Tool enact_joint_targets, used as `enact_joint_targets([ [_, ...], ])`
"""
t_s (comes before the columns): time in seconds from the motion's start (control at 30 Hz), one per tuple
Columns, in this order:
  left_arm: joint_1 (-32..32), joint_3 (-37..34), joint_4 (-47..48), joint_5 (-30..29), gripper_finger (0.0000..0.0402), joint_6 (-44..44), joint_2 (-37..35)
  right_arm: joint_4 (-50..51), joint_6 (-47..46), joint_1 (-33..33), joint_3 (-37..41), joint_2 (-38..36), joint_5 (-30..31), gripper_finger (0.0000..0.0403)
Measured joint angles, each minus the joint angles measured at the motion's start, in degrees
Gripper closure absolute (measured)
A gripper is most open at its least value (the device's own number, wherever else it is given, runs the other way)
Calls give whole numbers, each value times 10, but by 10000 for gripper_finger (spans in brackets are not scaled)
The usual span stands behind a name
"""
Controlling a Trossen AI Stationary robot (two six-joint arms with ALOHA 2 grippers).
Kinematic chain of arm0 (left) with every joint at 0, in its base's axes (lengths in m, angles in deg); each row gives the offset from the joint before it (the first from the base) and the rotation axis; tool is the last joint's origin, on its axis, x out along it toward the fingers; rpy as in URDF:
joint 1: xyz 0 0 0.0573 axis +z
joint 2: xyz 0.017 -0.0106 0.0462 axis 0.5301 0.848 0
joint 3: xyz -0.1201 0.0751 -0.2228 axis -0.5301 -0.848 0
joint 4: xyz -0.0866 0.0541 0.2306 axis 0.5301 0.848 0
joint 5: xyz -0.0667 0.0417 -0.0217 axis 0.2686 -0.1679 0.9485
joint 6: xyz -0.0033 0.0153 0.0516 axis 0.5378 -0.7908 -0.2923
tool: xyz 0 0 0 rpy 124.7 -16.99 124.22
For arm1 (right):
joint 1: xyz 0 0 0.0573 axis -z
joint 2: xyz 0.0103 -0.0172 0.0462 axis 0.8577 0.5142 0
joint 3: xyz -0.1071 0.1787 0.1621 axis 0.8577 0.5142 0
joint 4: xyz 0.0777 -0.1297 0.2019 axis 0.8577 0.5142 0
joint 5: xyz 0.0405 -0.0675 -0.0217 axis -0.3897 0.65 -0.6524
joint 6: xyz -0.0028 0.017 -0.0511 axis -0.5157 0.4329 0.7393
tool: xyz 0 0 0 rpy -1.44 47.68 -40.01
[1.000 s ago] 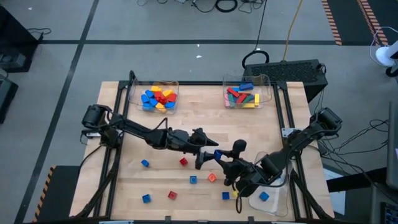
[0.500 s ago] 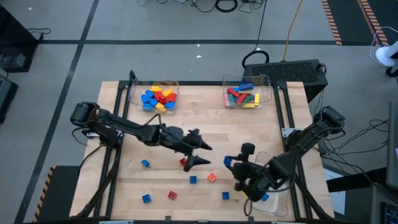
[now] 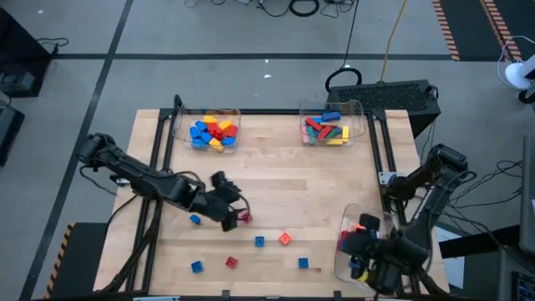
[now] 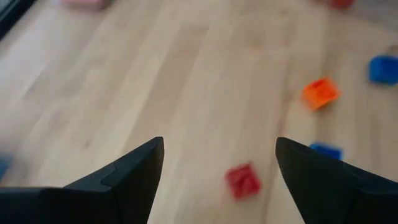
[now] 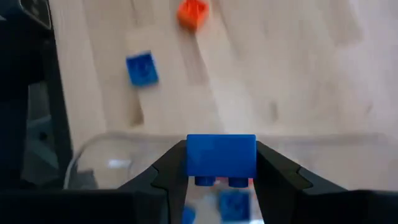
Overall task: Sort blocks by size
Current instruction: Put the 4 stud blue game piece into the bottom transparent bin
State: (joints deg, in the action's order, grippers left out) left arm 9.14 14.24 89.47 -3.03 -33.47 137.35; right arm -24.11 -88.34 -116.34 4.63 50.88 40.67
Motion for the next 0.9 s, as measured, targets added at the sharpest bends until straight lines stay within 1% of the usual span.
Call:
enact_joint_targets([
  [0.07, -23, 0, 47, -31, 93, 49, -4, -1, -48, -19, 13, 0, -12, 266],
  [0.17, -58, 0, 115, -49, 93, 112, -7, -20, -125, -44, 47, 0, -36, 266],
  [0.27, -93, 0, 165, -45, 93, 147, -6, -70, -183, -60, 93, 1, -84, 266],
  [0.37, -121, 0, 199, -22, 93, 160, -6, -111, -223, -69, 133, 1, -131, 266],
  [0.5, -147, 0, 233, 2, 93, 184, -6, -136, -250, -78, 162, 1, -196, 266],
  [0.63, -168, 0, 251, 27, 93, 232, -6, -135, -262, -85, 170, 1, -288, 266],
  [0.7, -179, 0, 255, 31, 93, 254, -6, -135, -263, -88, 170, 1, -324, 266],
  [0.8, -198, 0, 254, 32, 93, 274, -6, -137, -263, -94, 170, 1, -353, 266],
  [0.9, -214, -1, 253, 31, 93, 289, -6, -138, -256, -106, 170, 1, -357, 265],
])
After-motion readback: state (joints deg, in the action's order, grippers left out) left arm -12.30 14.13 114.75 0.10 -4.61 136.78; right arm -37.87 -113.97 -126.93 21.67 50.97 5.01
